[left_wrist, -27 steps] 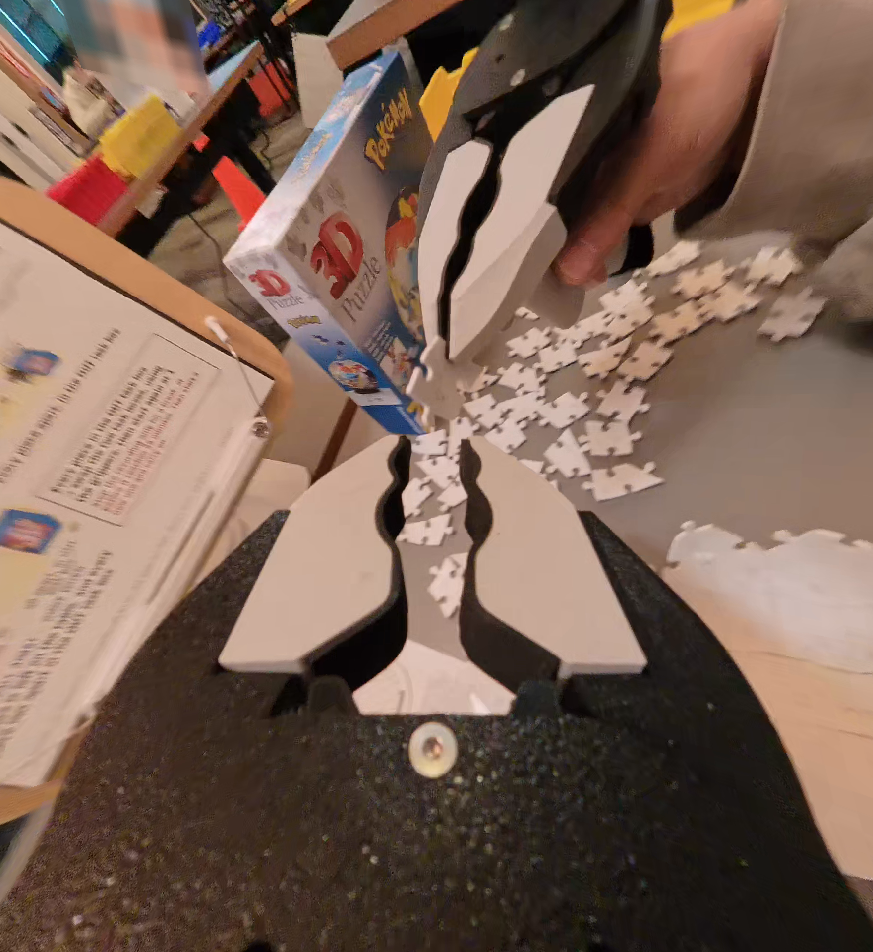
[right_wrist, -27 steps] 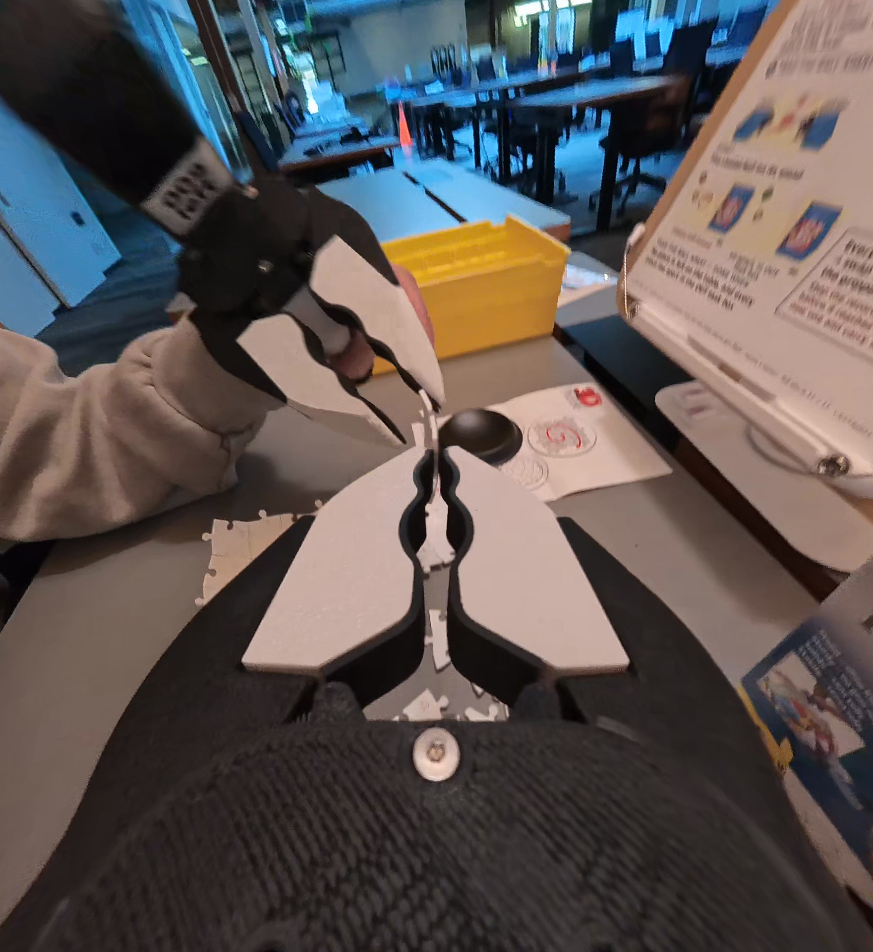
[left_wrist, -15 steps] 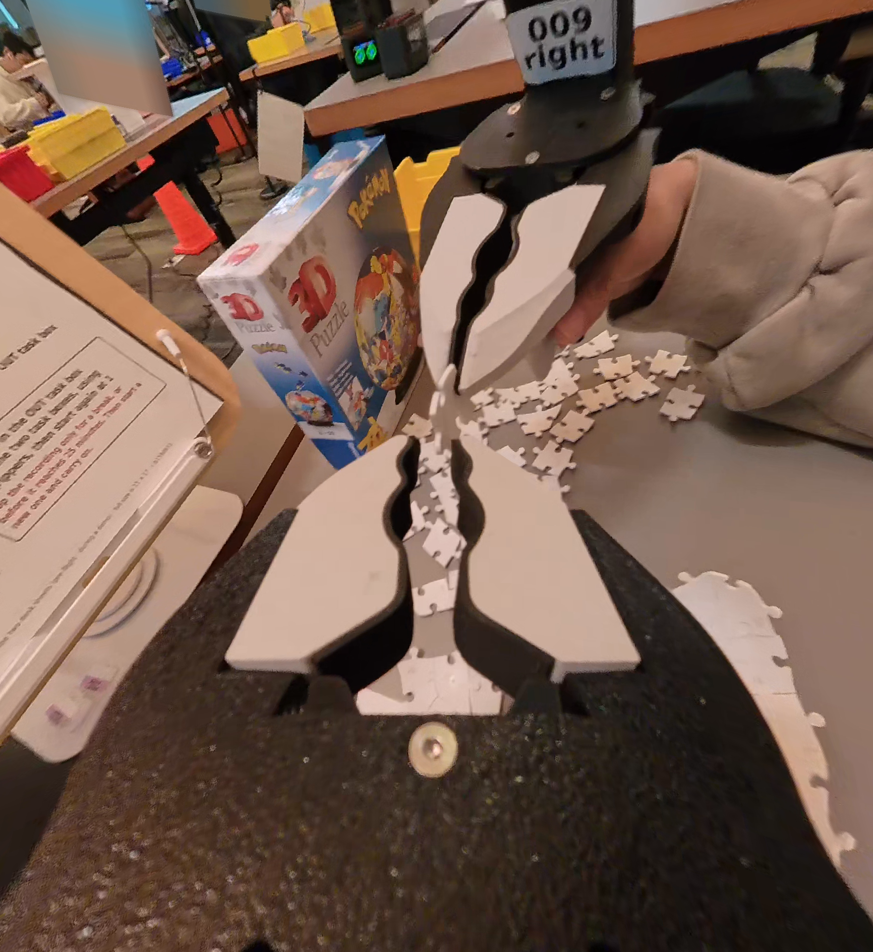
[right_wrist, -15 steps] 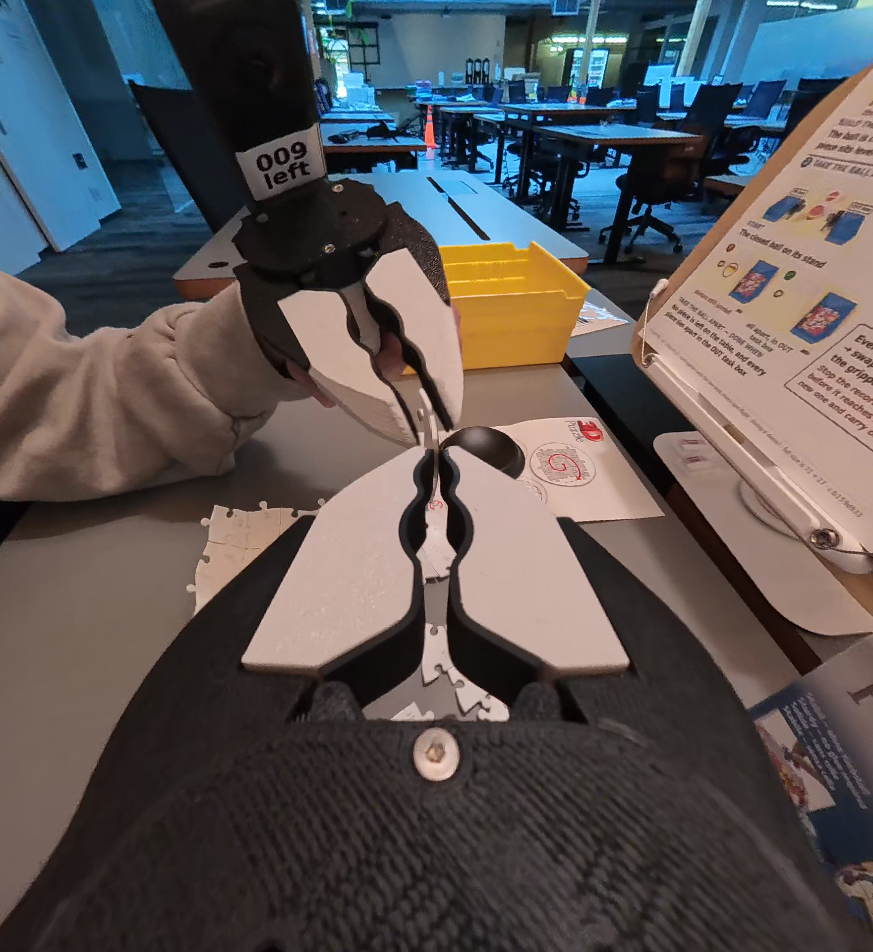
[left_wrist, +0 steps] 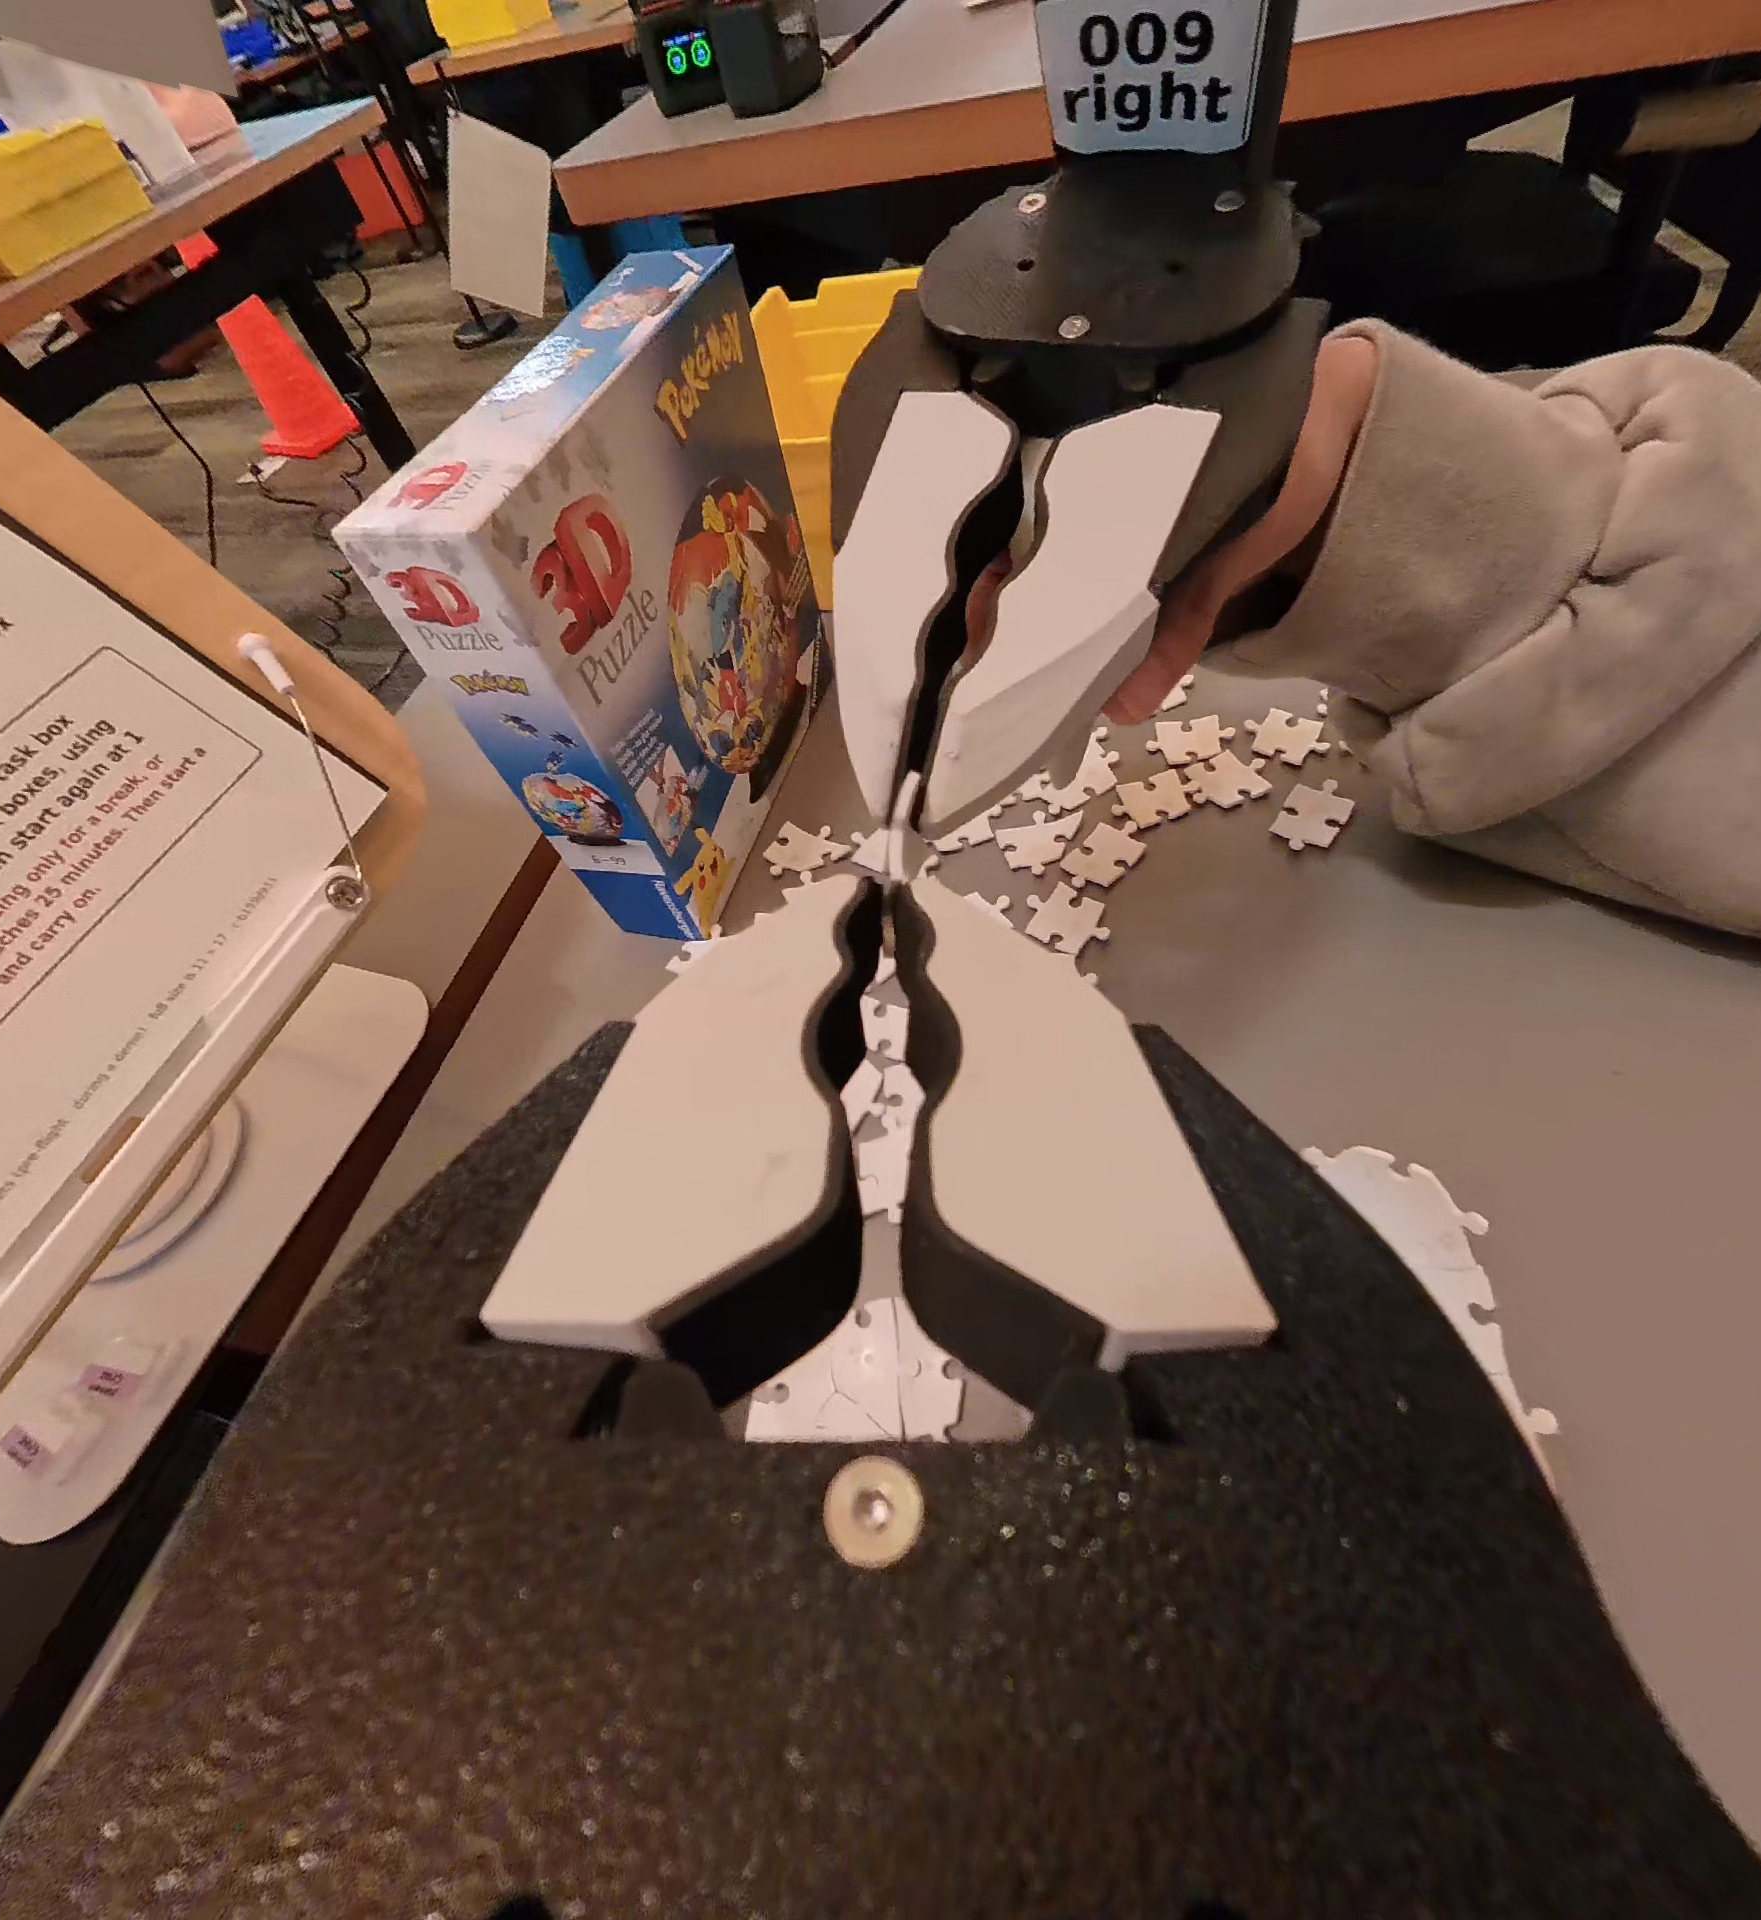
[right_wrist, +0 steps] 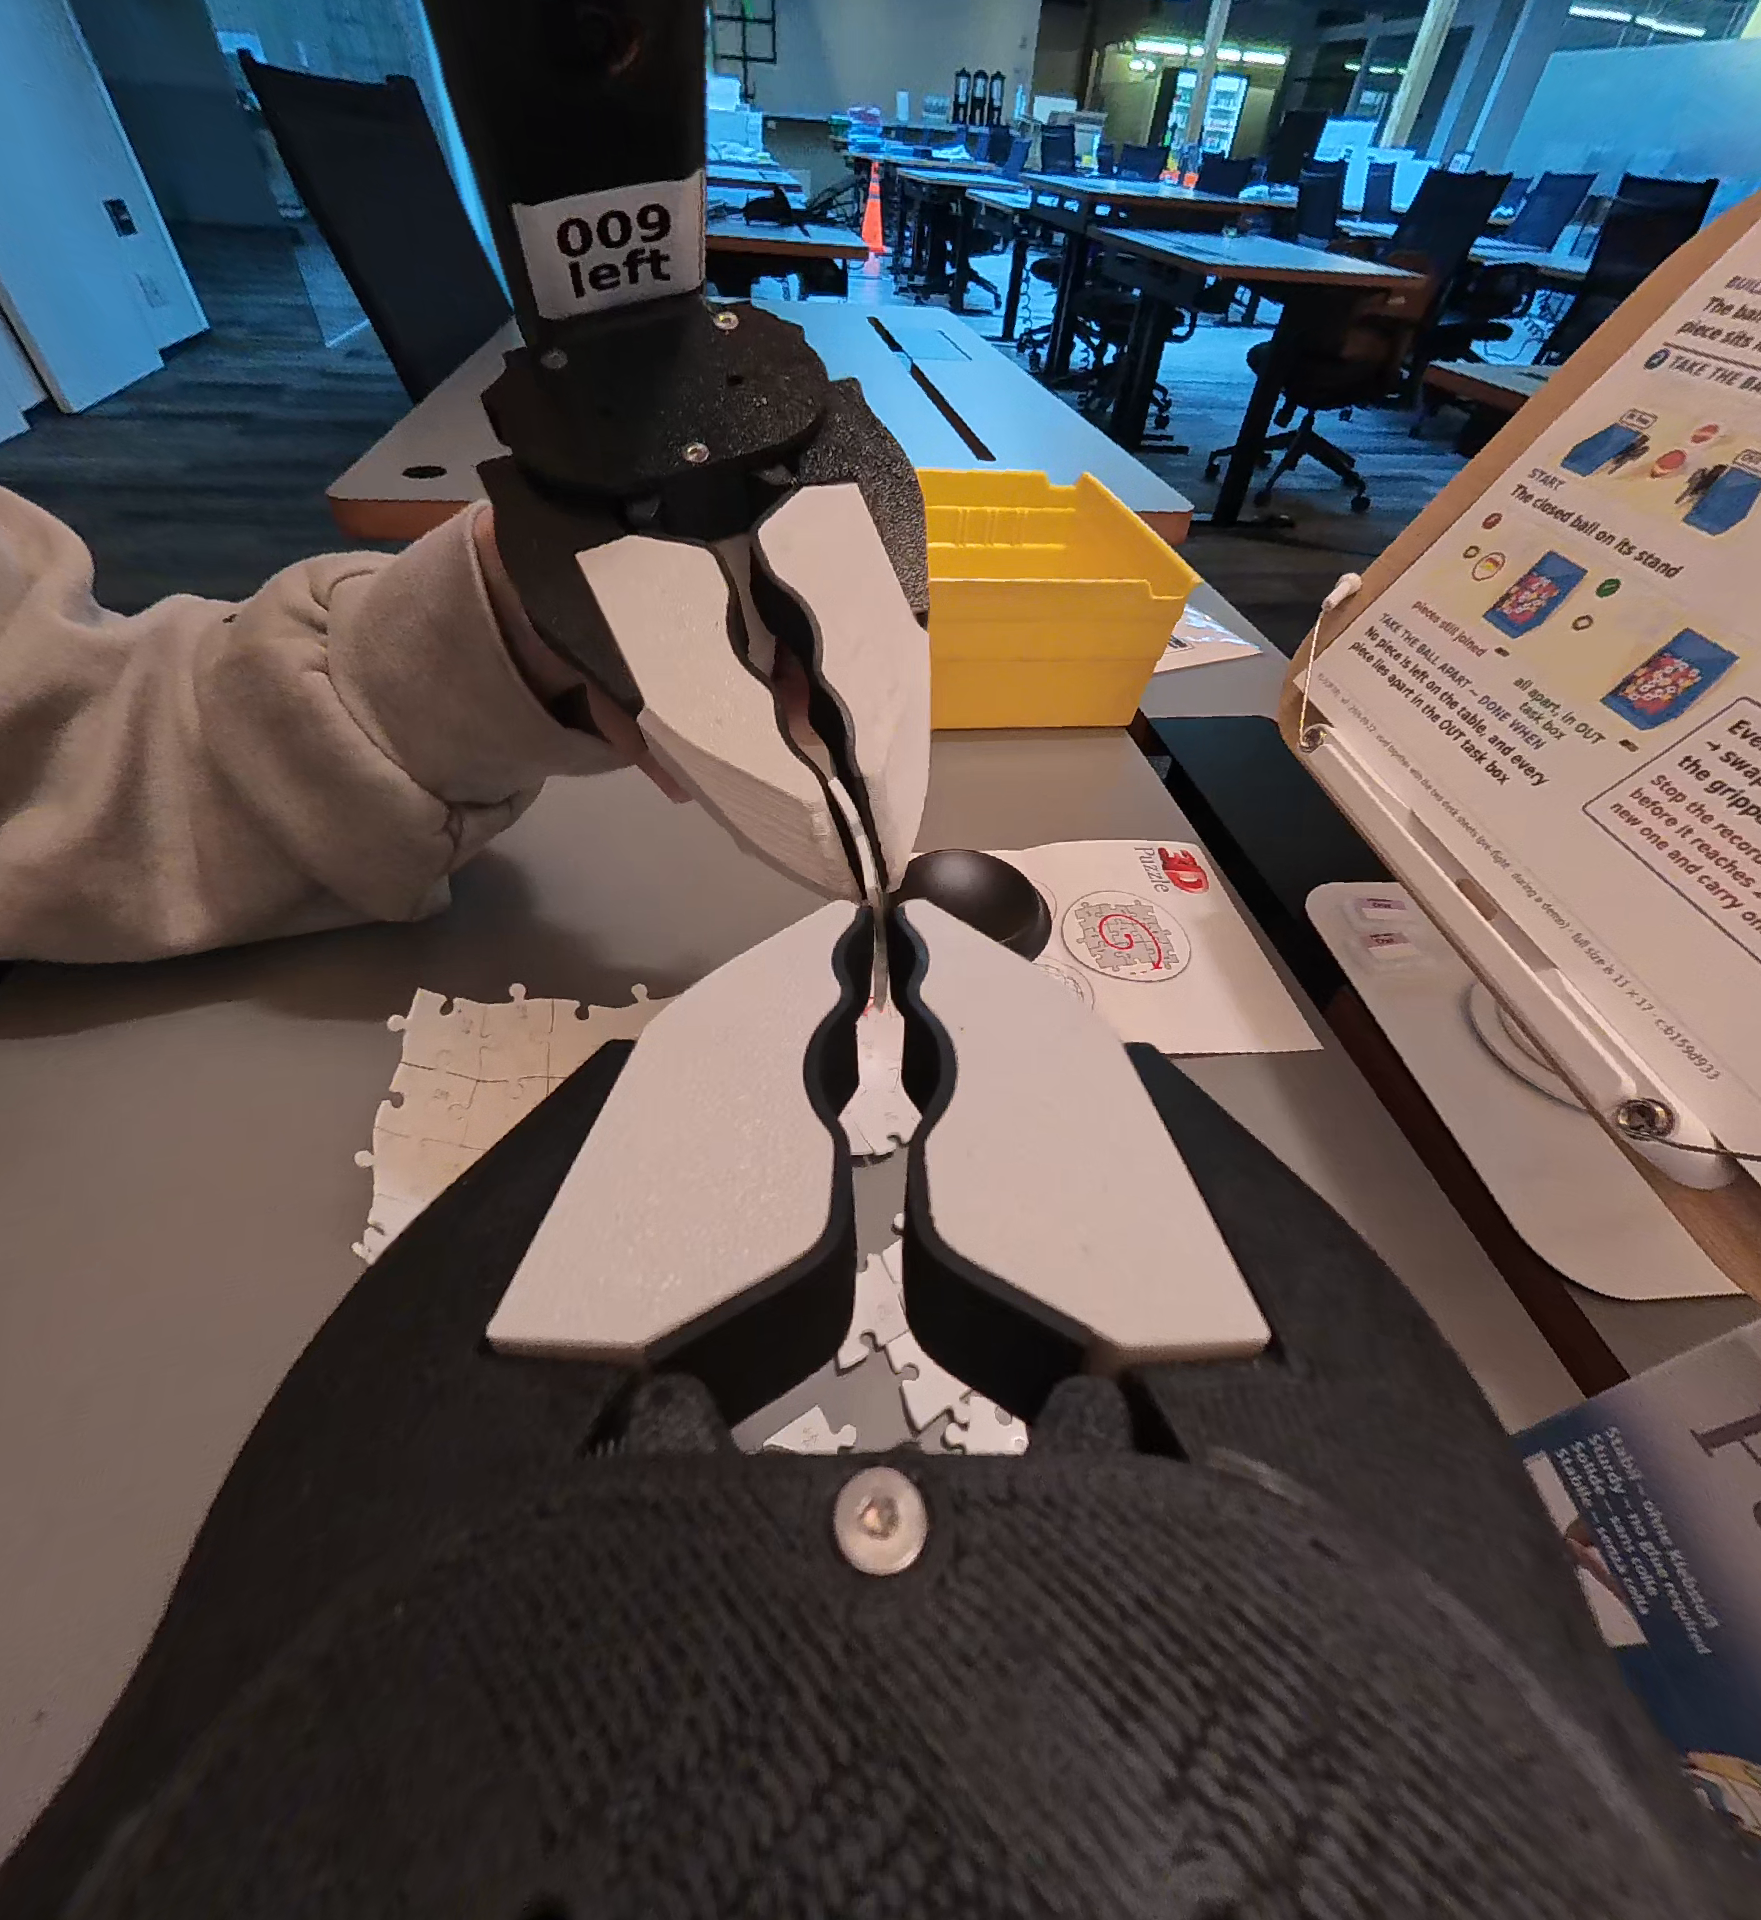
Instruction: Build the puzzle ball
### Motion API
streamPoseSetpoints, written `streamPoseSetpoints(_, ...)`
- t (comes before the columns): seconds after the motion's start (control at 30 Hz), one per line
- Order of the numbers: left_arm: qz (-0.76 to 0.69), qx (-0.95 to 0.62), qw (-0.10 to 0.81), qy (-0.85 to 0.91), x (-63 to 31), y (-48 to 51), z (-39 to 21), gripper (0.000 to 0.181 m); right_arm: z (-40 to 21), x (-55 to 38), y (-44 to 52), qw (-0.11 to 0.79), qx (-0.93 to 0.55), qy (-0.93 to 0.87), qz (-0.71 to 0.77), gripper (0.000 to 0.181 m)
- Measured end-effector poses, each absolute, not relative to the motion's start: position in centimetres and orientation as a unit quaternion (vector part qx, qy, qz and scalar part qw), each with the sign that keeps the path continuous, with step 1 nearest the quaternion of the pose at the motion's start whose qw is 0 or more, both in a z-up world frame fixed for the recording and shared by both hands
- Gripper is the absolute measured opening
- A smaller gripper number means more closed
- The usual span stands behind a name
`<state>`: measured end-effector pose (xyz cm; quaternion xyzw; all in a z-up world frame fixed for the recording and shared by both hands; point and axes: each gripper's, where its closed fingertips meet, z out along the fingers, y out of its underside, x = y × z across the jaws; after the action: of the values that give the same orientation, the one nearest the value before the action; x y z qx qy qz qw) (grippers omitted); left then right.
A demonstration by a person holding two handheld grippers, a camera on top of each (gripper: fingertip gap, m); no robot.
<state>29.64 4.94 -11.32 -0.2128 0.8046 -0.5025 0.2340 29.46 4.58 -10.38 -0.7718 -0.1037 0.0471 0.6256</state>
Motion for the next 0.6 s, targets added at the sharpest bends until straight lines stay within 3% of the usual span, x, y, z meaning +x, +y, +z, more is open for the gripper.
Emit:
streamPoseSetpoints(0.03, -0.505, -0.216, 0.226, 0.804, 29.6, 4.9, -11.3, 0.002, -10.4, 29.4, 4.6, 0.625, -0.772, -0.105, 0.049, 0.003)
streamPoseSetpoints(0.53, -0.507, -0.254, 0.168, 0.806, 29.4, 5.2, -12.0, 0.002, -10.7, 30.0, 4.1, 0.619, -0.779, -0.081, 0.058, 0.004)
streamPoseSetpoints(0.6, -0.506, -0.261, 0.163, 0.806, 29.5, 5.3, -12.1, 0.002, -10.7, 30.2, 3.8, 0.619, -0.779, -0.072, 0.065, 0.011)
